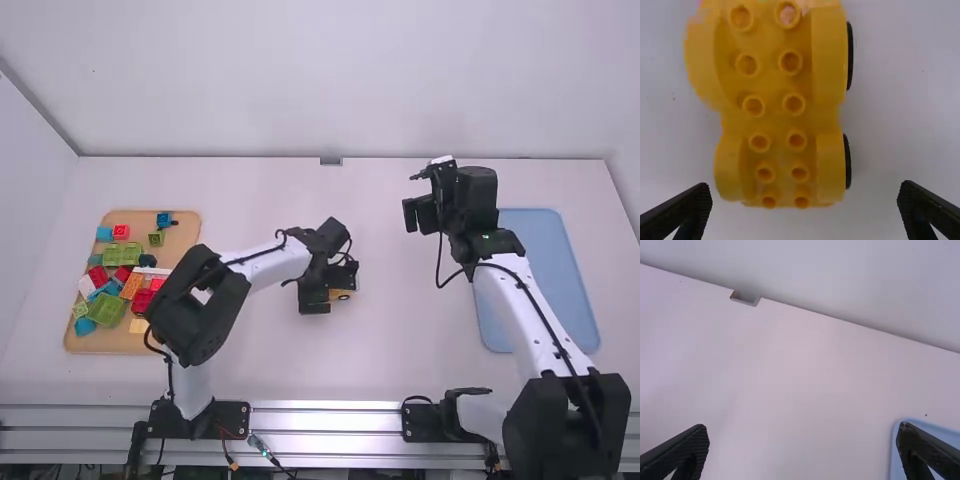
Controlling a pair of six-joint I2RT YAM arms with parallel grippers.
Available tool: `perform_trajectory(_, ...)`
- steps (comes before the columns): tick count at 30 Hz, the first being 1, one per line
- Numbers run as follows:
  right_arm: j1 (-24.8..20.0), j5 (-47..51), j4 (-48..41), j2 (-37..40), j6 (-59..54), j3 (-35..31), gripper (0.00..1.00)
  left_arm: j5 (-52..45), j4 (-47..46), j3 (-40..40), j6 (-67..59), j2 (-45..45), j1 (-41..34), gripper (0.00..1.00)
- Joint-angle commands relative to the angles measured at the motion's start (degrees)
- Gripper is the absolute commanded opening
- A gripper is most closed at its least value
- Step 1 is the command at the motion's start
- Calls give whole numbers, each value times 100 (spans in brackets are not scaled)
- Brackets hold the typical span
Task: Assemble lego blocks to make yellow taxi
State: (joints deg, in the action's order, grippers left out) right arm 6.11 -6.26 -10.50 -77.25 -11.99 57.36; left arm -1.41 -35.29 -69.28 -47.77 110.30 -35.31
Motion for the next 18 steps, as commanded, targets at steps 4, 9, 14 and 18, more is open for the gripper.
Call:
perform_trajectory(4, 35, -9, 105, -33, 13, 179, 99, 297, -127, -299, 933, -855, 706, 99)
perform_trajectory(9, 28, -9, 125, -33, 13, 179, 99, 398, -380, -299, 2068, -1303, 1580, 99)
perform_trajectory(14, 35, -11, 151, -33, 13, 179, 99, 407, -793, -299, 4109, -1733, 2968, 99)
perform_trajectory(18, 31, -9, 214, -33, 15, 179, 99, 474, -894, -299, 6249, -1867, 4057, 99)
